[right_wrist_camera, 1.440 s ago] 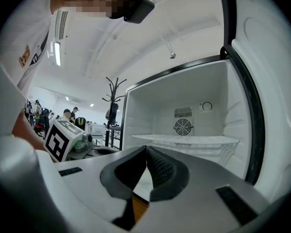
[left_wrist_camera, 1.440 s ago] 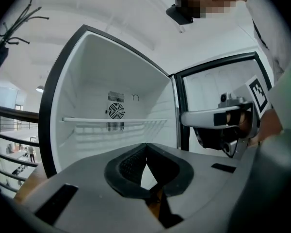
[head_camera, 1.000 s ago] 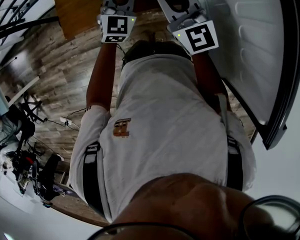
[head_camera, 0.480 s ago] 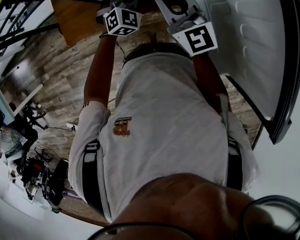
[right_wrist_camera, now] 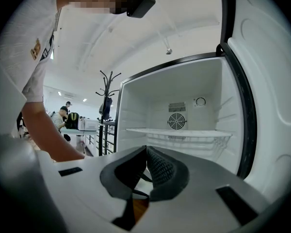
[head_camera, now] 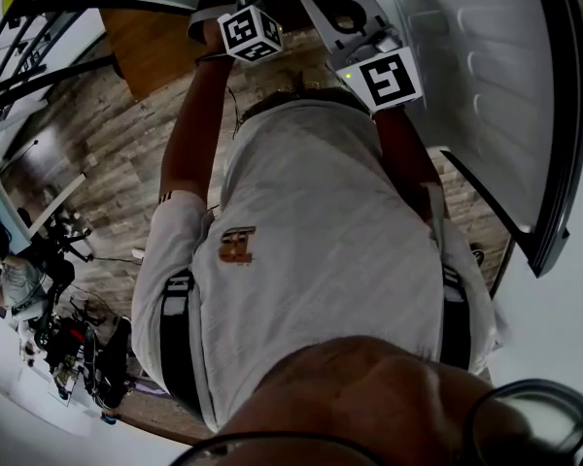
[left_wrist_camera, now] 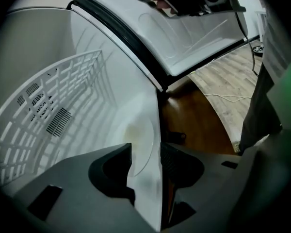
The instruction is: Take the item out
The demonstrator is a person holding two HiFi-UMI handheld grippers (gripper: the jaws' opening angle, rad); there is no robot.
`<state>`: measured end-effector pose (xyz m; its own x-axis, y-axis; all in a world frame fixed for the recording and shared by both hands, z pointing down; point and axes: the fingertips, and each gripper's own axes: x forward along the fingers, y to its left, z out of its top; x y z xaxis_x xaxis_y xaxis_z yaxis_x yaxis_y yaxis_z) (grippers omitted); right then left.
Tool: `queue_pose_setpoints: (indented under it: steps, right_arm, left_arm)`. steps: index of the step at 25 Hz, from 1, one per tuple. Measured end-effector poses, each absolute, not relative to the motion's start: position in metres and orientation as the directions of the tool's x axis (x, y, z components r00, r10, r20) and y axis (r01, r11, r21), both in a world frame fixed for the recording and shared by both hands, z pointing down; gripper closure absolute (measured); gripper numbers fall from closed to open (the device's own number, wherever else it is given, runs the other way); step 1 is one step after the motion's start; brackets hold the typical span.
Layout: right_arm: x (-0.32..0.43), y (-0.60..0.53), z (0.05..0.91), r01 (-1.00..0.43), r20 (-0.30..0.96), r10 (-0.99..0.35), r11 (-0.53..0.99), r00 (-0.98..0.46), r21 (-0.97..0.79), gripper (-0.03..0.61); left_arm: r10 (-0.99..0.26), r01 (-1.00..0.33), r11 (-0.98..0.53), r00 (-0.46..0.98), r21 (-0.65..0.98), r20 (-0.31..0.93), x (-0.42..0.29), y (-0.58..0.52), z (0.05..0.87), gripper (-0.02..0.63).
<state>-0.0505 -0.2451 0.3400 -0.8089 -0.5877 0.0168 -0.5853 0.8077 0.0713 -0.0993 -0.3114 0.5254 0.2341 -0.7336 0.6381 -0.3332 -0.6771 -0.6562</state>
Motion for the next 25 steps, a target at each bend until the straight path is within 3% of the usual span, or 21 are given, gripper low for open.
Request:
queue_pose_setpoints:
  steps: [8,25]
  right_arm:
    - [-0.045,-0.254,0.341,-0.598,0.023,-0.600,0.798,-0.799,0.074,0.545]
    - [-0.040,-0.258,0.342,-0.607,0.023,-0.609,0.792,-0.792,0.063,0.545]
  left_arm:
    - [-0.667,-0.282,-0.742,0.220,-0.608,0.712,-0.094,-0.323,0.542,0.407]
    - [-0.530,-0.312,-0.839,0.281,-0.446,0.800,-0.095,-0.321,0.548,0.408]
